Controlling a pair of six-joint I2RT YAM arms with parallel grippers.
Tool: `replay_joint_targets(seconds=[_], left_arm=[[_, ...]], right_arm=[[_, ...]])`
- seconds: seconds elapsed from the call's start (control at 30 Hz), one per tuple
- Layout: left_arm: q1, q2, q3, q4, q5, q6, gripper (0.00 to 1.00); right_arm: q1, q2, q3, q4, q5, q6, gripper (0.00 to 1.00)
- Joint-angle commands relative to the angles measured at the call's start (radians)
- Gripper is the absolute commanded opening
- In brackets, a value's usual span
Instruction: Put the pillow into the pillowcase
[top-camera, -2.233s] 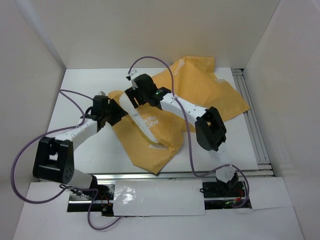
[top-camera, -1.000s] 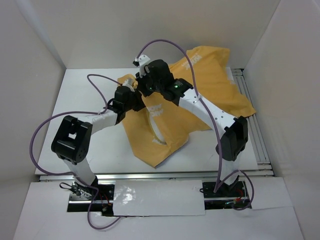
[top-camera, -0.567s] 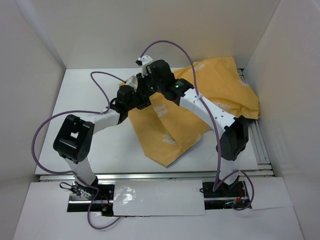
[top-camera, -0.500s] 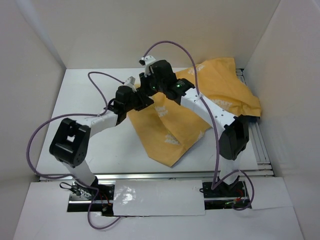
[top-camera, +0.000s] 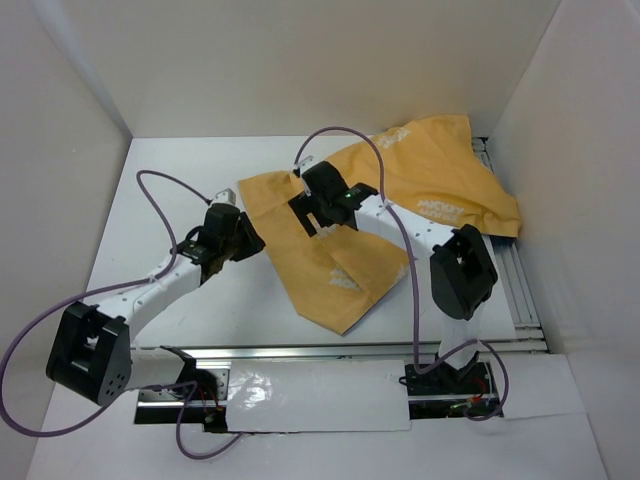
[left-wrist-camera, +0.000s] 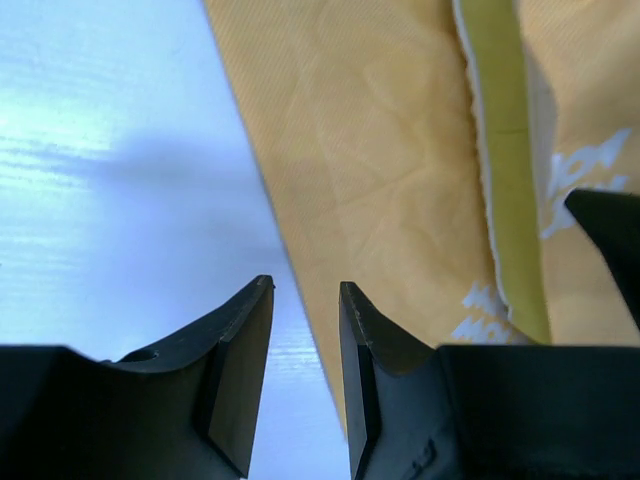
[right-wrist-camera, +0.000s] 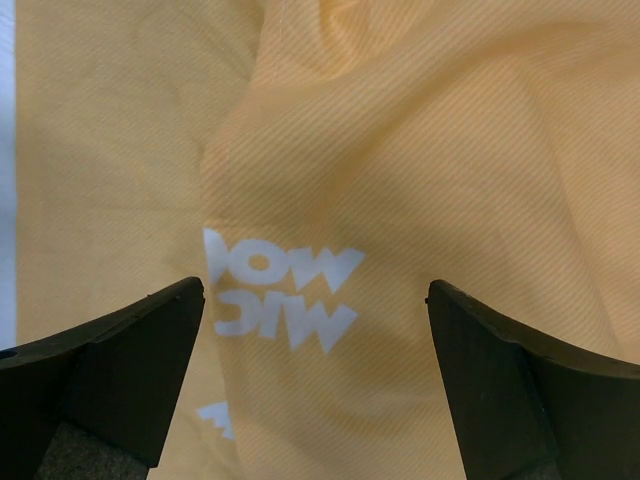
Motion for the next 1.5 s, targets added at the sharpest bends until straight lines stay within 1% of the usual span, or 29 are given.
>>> replay_joint_targets(seconds=[0.0, 0.07, 0.17, 0.23, 0.3, 0.33, 0.37, 0.4, 0.43, 0.5, 0.53, 0.57, 0.6, 0.67, 0.7, 0.73, 0.77, 0.93, 1.03, 1.1, 1.2, 1.23, 1.27, 1.3, 1.37, 1.43, 1.47], left_arm=[[0.0, -0.058, -0.025, -0.013, -0.015, 0.029, 0.45], [-0.011, -0.059, -0.025, -0.024, -0.024, 0.029, 0.45], [-0.021, -0.068, -0.034, -0.038, -0.024, 0.029, 0.45], [-0.021, -0.078, -0.034, -0.05, -0.033, 0.029, 0.45], [-0.031, -0.089, -0.034, -0.05, -0.044, 0.038, 0.45], [-0.041, -0.089, -0.034, -0.05, -0.044, 0.048, 0.45], [-0.041, -0.089, -0.023, -0.05, -0.044, 0.049, 0.45], [-0.05, -0.1, -0.023, -0.05, -0.044, 0.064, 0.44], [-0.06, -0.1, -0.014, -0.039, -0.044, 0.087, 0.44], [-0.07, -0.1, 0.001, -0.013, -0.044, 0.108, 0.43], [-0.087, -0.088, 0.015, -0.004, -0.044, 0.108, 0.43], [-0.096, -0.079, 0.029, 0.007, -0.044, 0.096, 0.43], [-0.115, -0.066, 0.043, 0.043, -0.019, 0.085, 0.43], [-0.135, -0.024, 0.058, 0.083, -0.009, 0.069, 0.41], [-0.156, -0.008, 0.067, 0.103, -0.008, 0.068, 0.41], [-0.167, 0.009, 0.093, 0.131, -0.008, 0.059, 0.41], [-0.185, 0.039, 0.105, 0.142, -0.008, 0.05, 0.41], [-0.239, 0.142, 0.213, 0.151, -0.059, 0.027, 0.41], [-0.259, 0.194, 0.245, 0.151, -0.077, 0.013, 0.41], [-0.277, 0.204, 0.245, 0.16, -0.142, -0.02, 0.41], [-0.302, 0.214, 0.245, 0.183, -0.202, -0.04, 0.44], [-0.316, 0.214, 0.23, 0.224, -0.211, -0.04, 0.44], [-0.316, 0.214, 0.21, 0.244, -0.243, -0.051, 0.46], [-0.33, 0.214, 0.199, 0.261, -0.26, -0.051, 0.51], [-0.33, 0.214, 0.178, 0.318, -0.271, -0.06, 0.55], [-0.33, 0.23, 0.178, 0.329, -0.294, -0.073, 0.62], [-0.33, 0.243, 0.199, 0.303, -0.31, -0.097, 0.67]], right_arm=[[0.007, 0.034, 0.01, 0.017, 0.12, -0.095, 1.0], [0.007, 0.095, 0.01, 0.005, 0.146, -0.095, 1.0], [-0.002, 0.187, 0.022, -0.015, 0.252, -0.058, 1.0], [-0.014, 0.23, 0.043, -0.044, 0.287, -0.046, 1.0], [-0.042, 0.285, 0.059, -0.07, 0.288, -0.032, 0.88], [-0.051, 0.299, 0.077, -0.082, 0.268, -0.009, 0.77], [-0.06, 0.308, 0.105, -0.093, 0.255, 0.003, 0.46], [-0.071, 0.308, 0.105, -0.093, 0.255, 0.018, 0.0], [-0.071, 0.289, 0.117, -0.093, 0.229, 0.028, 0.0], [-0.071, 0.191, 0.117, -0.064, 0.187, 0.028, 0.0], [-0.061, 0.146, 0.107, -0.047, 0.119, 0.028, 0.0], [-0.06, 0.099, 0.079, -0.024, 0.082, 0.044, 0.0], [-0.06, -0.004, 0.058, 0.034, 0.008, 0.066, 0.0], [-0.083, -0.099, -0.013, 0.098, -0.059, 0.095, 0.0], [-0.093, -0.176, -0.03, 0.12, -0.09, 0.112, 0.0], [-0.093, -0.208, -0.042, 0.148, -0.151, 0.123, 0.0], [-0.106, -0.26, -0.062, 0.148, -0.171, 0.136, 0.0], [-0.116, -0.363, -0.084, 0.174, -0.286, 0.179, 0.0], [-0.116, -0.402, -0.084, 0.183, -0.306, 0.192, 0.0], [-0.125, -0.417, -0.093, 0.183, -0.318, 0.202, 0.0], [-0.125, -0.446, -0.117, 0.194, -0.338, 0.212, 0.0], [-0.125, -0.462, -0.118, 0.209, -0.352, 0.222, 0.0], [-0.125, -0.462, -0.128, 0.221, -0.373, 0.233, 0.0], [-0.125, -0.478, -0.139, 0.222, -0.383, 0.233, 0.0], [-0.134, -0.501, -0.139, 0.237, -0.406, 0.244, 0.0], [-0.134, -0.512, -0.139, 0.249, -0.43, 0.253, 0.0], [-0.134, -0.512, -0.139, 0.258, -0.444, 0.262, 0.0]])
